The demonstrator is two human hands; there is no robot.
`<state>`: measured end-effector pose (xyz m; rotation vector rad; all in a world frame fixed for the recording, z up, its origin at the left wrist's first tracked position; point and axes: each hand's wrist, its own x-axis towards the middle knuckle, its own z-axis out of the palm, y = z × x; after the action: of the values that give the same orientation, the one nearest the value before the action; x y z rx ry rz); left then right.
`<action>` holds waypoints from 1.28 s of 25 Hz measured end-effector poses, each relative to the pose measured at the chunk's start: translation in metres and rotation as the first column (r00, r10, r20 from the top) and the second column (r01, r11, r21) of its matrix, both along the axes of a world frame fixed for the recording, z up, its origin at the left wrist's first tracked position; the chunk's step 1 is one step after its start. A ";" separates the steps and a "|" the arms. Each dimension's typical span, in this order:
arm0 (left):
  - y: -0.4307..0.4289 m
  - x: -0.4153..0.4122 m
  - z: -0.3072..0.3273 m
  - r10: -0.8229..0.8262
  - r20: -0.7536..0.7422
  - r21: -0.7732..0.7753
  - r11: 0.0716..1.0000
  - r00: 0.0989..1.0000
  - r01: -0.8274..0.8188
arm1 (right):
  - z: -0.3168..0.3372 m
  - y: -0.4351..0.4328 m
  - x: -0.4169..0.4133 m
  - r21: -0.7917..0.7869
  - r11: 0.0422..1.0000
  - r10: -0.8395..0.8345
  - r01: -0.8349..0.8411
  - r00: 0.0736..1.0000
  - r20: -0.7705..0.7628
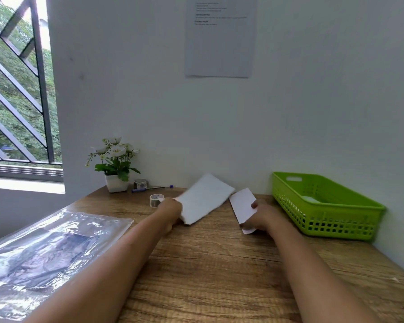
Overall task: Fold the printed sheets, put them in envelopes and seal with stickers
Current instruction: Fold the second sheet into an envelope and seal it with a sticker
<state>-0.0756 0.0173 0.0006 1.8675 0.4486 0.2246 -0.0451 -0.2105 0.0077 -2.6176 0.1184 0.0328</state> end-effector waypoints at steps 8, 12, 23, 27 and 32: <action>-0.006 -0.011 0.019 -0.208 -0.410 0.787 0.411 0.888 0.460 | 0.004 -0.007 0.001 0.082 0.997 0.003 -0.004 1.000 0.021; 0.007 -0.012 0.017 -0.443 -0.348 0.780 0.353 0.826 0.517 | 0.001 -0.011 0.009 0.184 0.973 -0.165 0.142 0.980 0.112; -0.014 -0.014 0.011 -0.421 -0.286 0.871 0.261 0.861 0.417 | 0.007 -0.005 0.012 0.492 0.868 -0.259 0.072 0.910 0.323; -0.033 -0.016 0.001 -0.394 -0.111 0.991 0.020 0.913 0.129 | 0.020 0.000 -0.003 0.763 0.633 -0.312 -0.131 0.859 0.406; -0.037 -0.021 -0.002 -0.378 0.029 0.991 0.134 0.925 0.023 | 0.038 0.008 -0.019 0.844 0.462 -0.250 -0.272 0.873 0.419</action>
<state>-0.0962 -0.0193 -0.0012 3.1430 -0.3452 0.7358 -0.0638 -0.2029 0.0452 -1.4540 -0.0929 -0.4614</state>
